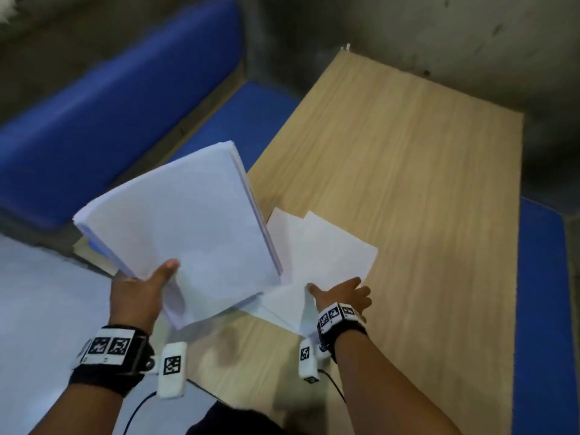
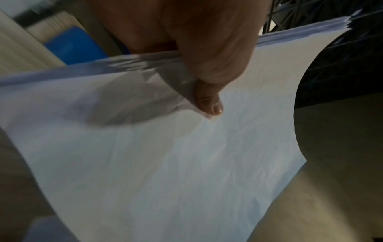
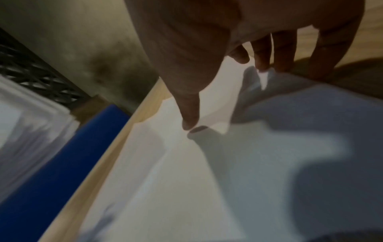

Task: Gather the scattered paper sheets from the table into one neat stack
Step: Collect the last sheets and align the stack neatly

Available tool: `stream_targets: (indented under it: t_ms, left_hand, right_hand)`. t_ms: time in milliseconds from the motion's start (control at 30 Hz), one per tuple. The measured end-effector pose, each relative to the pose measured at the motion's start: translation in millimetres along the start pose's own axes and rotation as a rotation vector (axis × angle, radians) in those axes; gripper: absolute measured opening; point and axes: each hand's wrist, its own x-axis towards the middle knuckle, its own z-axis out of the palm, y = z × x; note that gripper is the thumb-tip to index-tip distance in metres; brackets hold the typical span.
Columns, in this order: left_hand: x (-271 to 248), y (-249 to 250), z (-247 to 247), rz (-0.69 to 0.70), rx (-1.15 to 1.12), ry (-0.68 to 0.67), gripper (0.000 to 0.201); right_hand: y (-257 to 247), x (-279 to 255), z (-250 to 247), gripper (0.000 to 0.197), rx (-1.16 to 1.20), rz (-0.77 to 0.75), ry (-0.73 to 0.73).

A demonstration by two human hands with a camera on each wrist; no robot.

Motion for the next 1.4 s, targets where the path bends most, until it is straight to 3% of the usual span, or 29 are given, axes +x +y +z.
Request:
stream_targets:
  t_ms: [133, 300, 400, 533, 733, 867, 1100, 1267, 1333, 1400]
  left_hand:
    - [-2, -13, -20, -0.048, 0.017, 0.019, 0.047]
    - [1, -29, -26, -0.130, 0.013, 0.031, 0.048]
    - [4, -32, -24, -0.154, 0.017, 0.022, 0.048]
    - [12, -36, -23, -0.163, 0.063, 0.013, 0.049]
    - [20, -45, -20, -0.163, 0.108, -0.004, 0.056]
    - [24, -51, -20, -0.168, 0.144, -0.010, 0.056]
    - [25, -52, -19, -0.178, 0.223, -0.074, 0.050]
    - [22, -60, -1, -0.184, 0.318, -0.186, 0.046]
    - [17, -61, 9, -0.184, 0.332, -0.207, 0.045]
    - [11, -64, 17, -0.185, 0.333, -0.225, 0.046]
  right_hand:
    - [-5, 2, 5, 0.149, -0.066, 0.089, 0.037]
    - [-10, 12, 3, 0.153, 0.024, 0.048, -0.002]
    - [-5, 11, 1, 0.141, 0.048, 0.042, 0.071]
    - [6, 6, -9, 0.094, 0.044, 0.115, 0.072]
    - [23, 8, -16, 0.083, 0.222, 0.059, -0.019]
    - [35, 4, -19, 0.055, 0.340, -0.040, -0.015]
    - [97, 5, -54, 0.035, 0.677, -0.168, -0.172]
    - [146, 5, -104, 0.053, 0.749, -0.238, -0.103]
    - [152, 4, -105, 0.058, 0.728, -0.257, -0.159]
    - [144, 4, -91, 0.047, 0.679, -0.268, -0.272]
